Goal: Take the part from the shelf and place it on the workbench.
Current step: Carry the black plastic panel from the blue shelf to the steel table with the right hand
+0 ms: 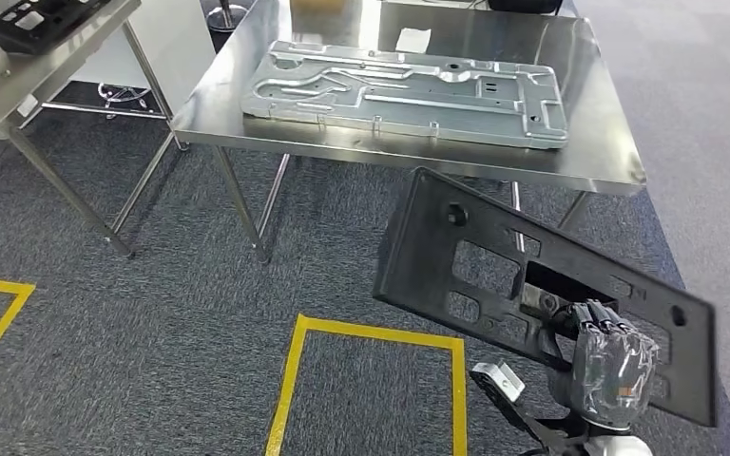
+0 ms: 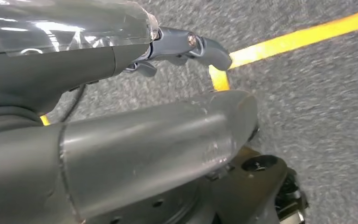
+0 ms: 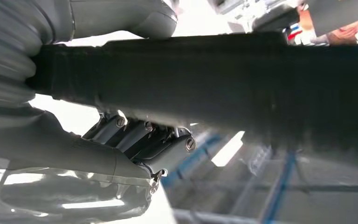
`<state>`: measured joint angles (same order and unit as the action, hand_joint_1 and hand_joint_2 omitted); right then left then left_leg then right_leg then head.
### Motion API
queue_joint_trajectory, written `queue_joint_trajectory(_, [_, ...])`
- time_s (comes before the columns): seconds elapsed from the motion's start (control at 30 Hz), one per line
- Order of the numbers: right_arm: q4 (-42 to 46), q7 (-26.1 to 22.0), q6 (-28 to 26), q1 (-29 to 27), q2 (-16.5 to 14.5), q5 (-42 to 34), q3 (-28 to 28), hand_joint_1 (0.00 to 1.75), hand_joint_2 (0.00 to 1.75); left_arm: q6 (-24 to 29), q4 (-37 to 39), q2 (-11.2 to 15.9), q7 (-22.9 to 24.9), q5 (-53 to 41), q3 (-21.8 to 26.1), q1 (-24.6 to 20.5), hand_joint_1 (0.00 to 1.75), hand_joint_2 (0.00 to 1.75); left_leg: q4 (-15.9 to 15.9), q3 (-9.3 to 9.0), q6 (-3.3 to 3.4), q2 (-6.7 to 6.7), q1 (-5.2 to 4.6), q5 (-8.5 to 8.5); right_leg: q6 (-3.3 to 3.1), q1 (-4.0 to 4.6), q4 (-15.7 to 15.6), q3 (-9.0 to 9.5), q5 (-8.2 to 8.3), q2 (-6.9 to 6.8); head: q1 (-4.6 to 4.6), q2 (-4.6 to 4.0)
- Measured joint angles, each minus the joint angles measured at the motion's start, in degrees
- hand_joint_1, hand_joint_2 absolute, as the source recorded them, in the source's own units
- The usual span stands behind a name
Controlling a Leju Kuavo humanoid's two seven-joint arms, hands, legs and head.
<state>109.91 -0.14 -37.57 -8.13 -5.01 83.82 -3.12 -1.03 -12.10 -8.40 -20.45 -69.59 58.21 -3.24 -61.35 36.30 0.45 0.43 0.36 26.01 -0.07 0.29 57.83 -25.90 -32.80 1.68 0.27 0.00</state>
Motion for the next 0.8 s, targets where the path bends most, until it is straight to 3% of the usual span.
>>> queue_joint_trajectory(0.07, [-1.2, 0.4, 1.2, 2.9, 1.7, 3.6, -1.6, 1.75, 1.75, -0.1, 0.0, 0.0, 0.2, -0.5, -0.3, -0.2, 0.00, 0.00, 0.7, -1.07, 0.89, -0.16, 0.04, 0.25, 0.78, -0.07, 0.8, 0.00, 0.28, -0.08, -0.07, 0.00])
queue_joint_trajectory(0.13, [-2.3, 0.5, 2.8, 5.9, 4.1, 5.5, -4.3, 1.75, 1.75, -0.3, 0.0, 0.0, 0.2, -1.1, -0.7, -0.3, 0.00, 0.00, 1.8, -2.59, 1.49, -0.26, 0.28, 0.47, 1.40, -0.26, 4.9, -2.12, 1.15, -0.61, 0.06, 0.00])
queue_joint_trajectory(0.2, [-3.5, 0.6, 4.1, 8.5, 7.4, 6.0, -7.1, 1.75, 1.75, -0.5, 0.0, 0.0, 0.2, -1.6, -1.0, -0.5, 0.00, 0.00, 2.8, -4.07, 1.83, -0.37, 0.36, 0.98, 2.07, -0.65, 11.6, -6.99, 0.18, -1.11, 0.22, 0.00])
queue_joint_trajectory(0.27, [-5.0, 2.1, 5.3, 10.6, 10.6, 6.0, -9.5, 1.75, 1.75, -0.7, 0.0, 0.0, 0.3, -2.1, -1.2, -0.6, 0.00, 0.00, 3.4, -5.70, 1.79, -0.67, 0.44, 1.88, 2.68, -1.09, 15.6, -11.64, -2.70, -1.26, 0.26, 0.00])
queue_joint_trajectory(0.3, [-5.8, 3.9, 6.0, 11.8, 12.2, 6.0, -11.1, 1.75, 1.75, -0.8, 0.0, 0.0, 0.4, -2.2, -1.2, -0.6, 0.00, 0.00, 3.5, -6.60, 1.65, -0.82, 0.50, 2.46, 2.80, -1.29, 15.4, -12.97, -3.40, -1.34, 0.26, 0.00])
queue_joint_trajectory(0.33, [-6.7, 6.3, 6.9, 13.5, 14.1, 6.0, -13.1, 1.75, 1.75, -0.9, 0.0, 0.0, 0.4, -2.4, -1.3, -0.5, 0.00, 0.00, 3.6, -7.56, 1.47, -0.89, 0.57, 3.10, 2.79, -1.45, 13.7, -13.60, -2.80, -1.45, 0.27, 0.00])
queue_joint_trajectory(0.37, [-7.6, 9.4, 7.8, 15.6, 16.1, 6.0, -15.7, 1.75, 1.75, -1.0, 0.0, 0.0, 0.4, -2.6, -1.4, -0.5, 0.00, 0.00, 3.7, -8.46, 1.27, -0.88, 0.64, 3.79, 2.69, -1.56, 10.6, -13.55, -0.50, -1.58, 0.27, 0.00])
queue_joint_trajectory(0.43, [-9.4, 15.2, 8.9, 19.8, 19.9, 6.0, -21.6, 1.75, 1.75, -1.2, 0.0, 0.0, 0.5, -3.0, -1.6, -0.7, 0.00, 0.00, 3.7, -10.01, 0.74, -0.86, 0.69, 5.13, 2.33, -1.51, 3.9, -12.83, 6.52, -1.95, 0.42, 0.00])
queue_joint_trajectory(0.47, [-10.3, 17.4, 9.2, 21.8, 21.4, 6.0, -24.5, 1.75, 1.75, -1.3, 0.0, 0.0, 0.5, -3.1, -1.7, -0.8, 0.00, 0.00, 3.9, -10.62, 0.36, -0.85, 0.70, 5.81, 2.11, -1.34, 1.9, -12.41, 8.91, -2.04, 0.49, 0.00])
queue_joint_trajectory(0.5, [-11.1, 18.9, 9.4, 23.4, 22.5, 6.0, -27.2, 1.75, 1.75, -1.3, 0.0, 0.0, 0.5, -3.1, -1.9, -0.9, 0.00, 0.00, 4.0, -11.41, -0.06, -0.86, 0.68, 6.14, 1.80, -1.16, 0.9, -12.08, 9.94, -2.00, 0.59, 0.00])
queue_joint_trajectory(0.6, [-12.6, 21.2, 9.5, 27.6, 24.6, 6.0, -34.2, 1.75, 1.75, -1.4, 0.0, 0.1, 0.5, -3.2, -2.3, -1.5, 0.00, 0.00, 3.0, -12.55, -1.31, -0.78, 0.71, 5.87, 0.38, -1.08, 0.3, -10.24, 9.15, -1.62, 0.45, 0.00])
queue_joint_trajectory(0.63, [-12.9, 21.5, 9.5, 28.7, 25.0, 6.0, -35.9, 1.75, 1.75, -1.4, 0.0, 0.2, 0.5, -3.2, -2.4, -1.7, 0.00, 0.00, 0.9, -11.57, -1.56, -0.76, 0.75, 5.80, -0.10, -1.09, 0.2, -9.57, 8.92, -1.63, 0.26, 0.00])
queue_joint_trajectory(0.7, [-13.7, 21.8, 9.6, 30.0, 25.5, 6.0, -38.7, 1.75, 1.75, -1.6, 0.0, 0.2, 0.6, -3.2, -2.5, -1.9, 0.00, 0.00, -5.7, -7.34, -1.70, -0.74, 0.80, 7.07, -0.79, -0.90, 0.1, -8.55, 8.26, -1.69, 0.02, 0.00])
queue_joint_trajectory(0.77, [-14.6, 21.7, 9.8, 30.7, 25.5, 6.0, -40.7, 1.75, 1.75, -1.8, 0.0, 0.2, 0.6, -3.3, -2.5, -1.6, 0.00, 0.00, -11.5, -2.10, -1.58, -0.74, 0.72, 10.71, -1.24, -0.56, 0.1, -7.68, 7.28, -1.58, -0.05, 0.00])
queue_joint_trajectory(0.8, [-15.1, 21.7, 10.0, 30.9, 25.5, 6.0, -41.6, 1.75, 1.75, -1.9, 0.0, 0.2, 0.7, -3.4, -2.5, -1.4, 0.00, 0.00, -12.3, -0.25, -1.41, -0.74, 0.62, 12.30, -1.37, -0.36, 0.1, -7.07, 6.70, -1.45, -0.08, 0.00])
